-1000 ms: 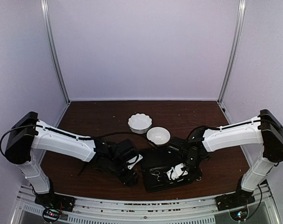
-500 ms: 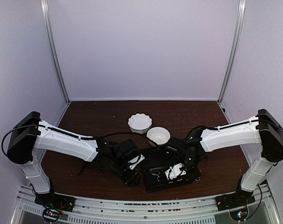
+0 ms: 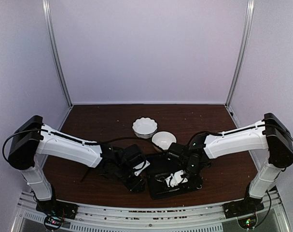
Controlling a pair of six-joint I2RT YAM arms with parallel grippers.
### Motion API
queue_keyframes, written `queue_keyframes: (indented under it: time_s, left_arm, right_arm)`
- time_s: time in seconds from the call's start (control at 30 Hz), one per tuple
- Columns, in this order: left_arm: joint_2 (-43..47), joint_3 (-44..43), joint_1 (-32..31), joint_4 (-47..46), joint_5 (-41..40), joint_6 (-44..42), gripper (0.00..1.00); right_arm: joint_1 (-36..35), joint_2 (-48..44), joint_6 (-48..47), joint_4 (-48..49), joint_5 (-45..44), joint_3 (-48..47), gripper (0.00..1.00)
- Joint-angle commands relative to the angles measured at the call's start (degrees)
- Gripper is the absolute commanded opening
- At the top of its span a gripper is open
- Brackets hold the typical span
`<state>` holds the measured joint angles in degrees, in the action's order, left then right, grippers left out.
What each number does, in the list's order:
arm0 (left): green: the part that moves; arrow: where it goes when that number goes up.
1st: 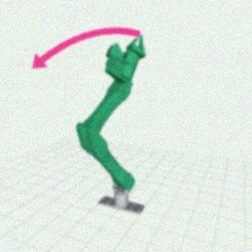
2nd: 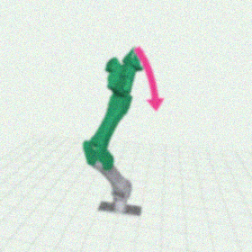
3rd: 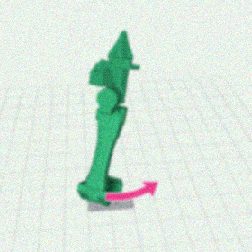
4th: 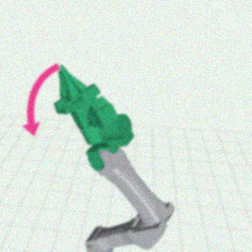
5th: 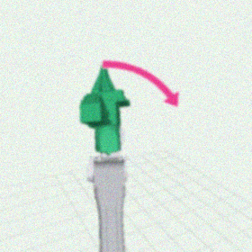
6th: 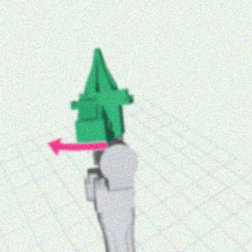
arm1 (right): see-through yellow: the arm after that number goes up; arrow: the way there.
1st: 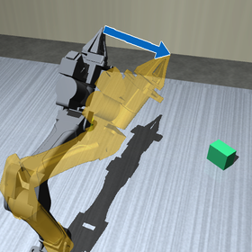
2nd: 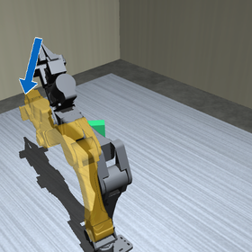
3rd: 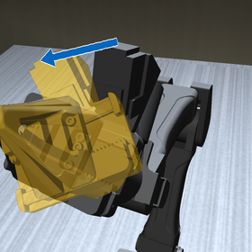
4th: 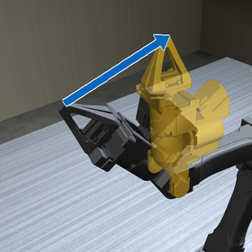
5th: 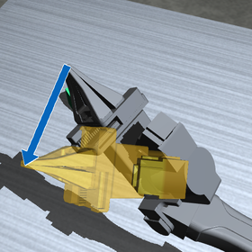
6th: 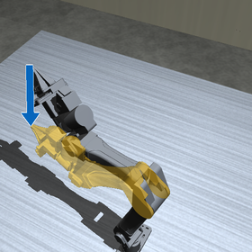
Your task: Sort the hair-cutting tools
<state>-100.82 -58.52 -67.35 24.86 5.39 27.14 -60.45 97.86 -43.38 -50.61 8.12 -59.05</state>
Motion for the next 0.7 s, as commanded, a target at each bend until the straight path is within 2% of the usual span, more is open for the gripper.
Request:
queue_keyframes:
  time_s: [0.0,0.17,0.27,0.33,0.37,0.43,0.67]
  left_arm:
    - [0.7,-0.4,-0.5,-1.4,-0.5,0.2,0.56]
    - [1.8,0.9,-0.5,-1.8,-1.3,0.8,0.56]
    - [2.4,1.4,-0.5,-2.4,-1.3,1.0,0.56]
    - [2.7,1.5,-0.5,-2.4,-1.4,1.1,0.56]
    - [2.9,1.6,-0.5,-2.4,-1.6,1.2,0.56]
    - [3.1,1.8,-0.5,-2.5,-1.9,1.4,0.56]
    - [3.2,2.7,-0.5,-4.7,-1.8,2.0,0.56]
  right_arm:
    - [-0.7,3.1,1.1,7.5,4.3,0.8,0.04]
    - [-0.7,2.1,0.7,7.9,6.0,1.3,0.06]
    - [-0.7,1.4,0.5,6.7,6.2,1.2,0.11]
    - [-0.3,-0.2,0.4,5.6,5.9,1.4,0.19]
    - [-0.1,-1.6,0.4,5.3,5.5,1.7,0.27]
    - [0.6,-4.6,0.2,4.6,4.7,2.6,0.33]
    - [4.3,-11.2,0.6,1.1,5.1,4.6,0.35]
